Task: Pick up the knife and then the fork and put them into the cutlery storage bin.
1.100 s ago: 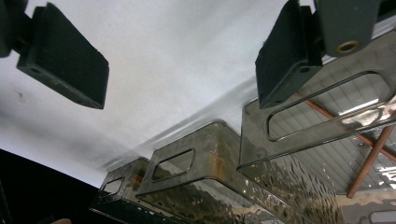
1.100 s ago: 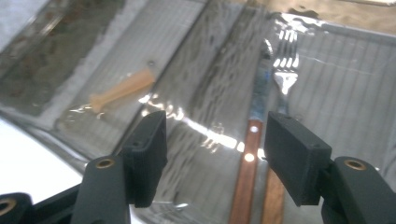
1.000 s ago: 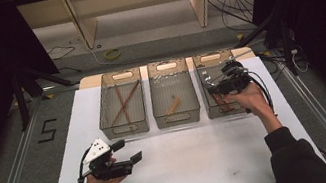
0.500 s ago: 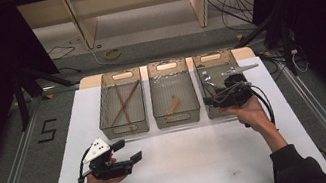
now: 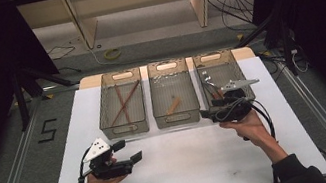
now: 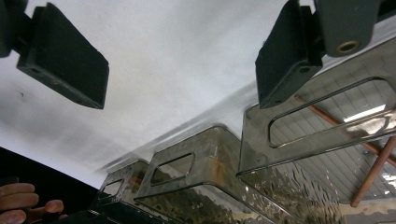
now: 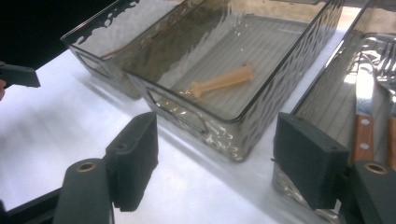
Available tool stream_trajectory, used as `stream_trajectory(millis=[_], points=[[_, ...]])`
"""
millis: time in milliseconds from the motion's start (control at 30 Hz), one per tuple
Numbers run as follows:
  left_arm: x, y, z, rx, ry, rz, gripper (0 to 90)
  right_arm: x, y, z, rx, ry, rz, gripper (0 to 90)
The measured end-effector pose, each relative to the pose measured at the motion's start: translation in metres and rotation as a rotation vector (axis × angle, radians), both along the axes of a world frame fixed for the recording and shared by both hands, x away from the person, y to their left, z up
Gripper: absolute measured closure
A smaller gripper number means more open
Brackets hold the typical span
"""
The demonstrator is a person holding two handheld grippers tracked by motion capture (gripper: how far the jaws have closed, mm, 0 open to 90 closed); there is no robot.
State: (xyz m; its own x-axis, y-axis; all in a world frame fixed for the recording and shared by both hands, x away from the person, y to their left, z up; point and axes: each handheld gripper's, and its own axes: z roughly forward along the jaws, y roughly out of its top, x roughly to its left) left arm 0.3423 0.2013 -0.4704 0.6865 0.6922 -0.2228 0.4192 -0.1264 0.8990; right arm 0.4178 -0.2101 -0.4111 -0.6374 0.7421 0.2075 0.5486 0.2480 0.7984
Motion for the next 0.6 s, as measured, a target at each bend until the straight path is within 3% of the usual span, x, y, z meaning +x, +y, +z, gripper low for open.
stream_trajectory(millis=[600], points=[[-0.002,-0.003,-0.001,0.019,0.017,-0.036,16.5,-0.040,-0.005,-0.019,0.069,-0.044,0.032,30.8]])
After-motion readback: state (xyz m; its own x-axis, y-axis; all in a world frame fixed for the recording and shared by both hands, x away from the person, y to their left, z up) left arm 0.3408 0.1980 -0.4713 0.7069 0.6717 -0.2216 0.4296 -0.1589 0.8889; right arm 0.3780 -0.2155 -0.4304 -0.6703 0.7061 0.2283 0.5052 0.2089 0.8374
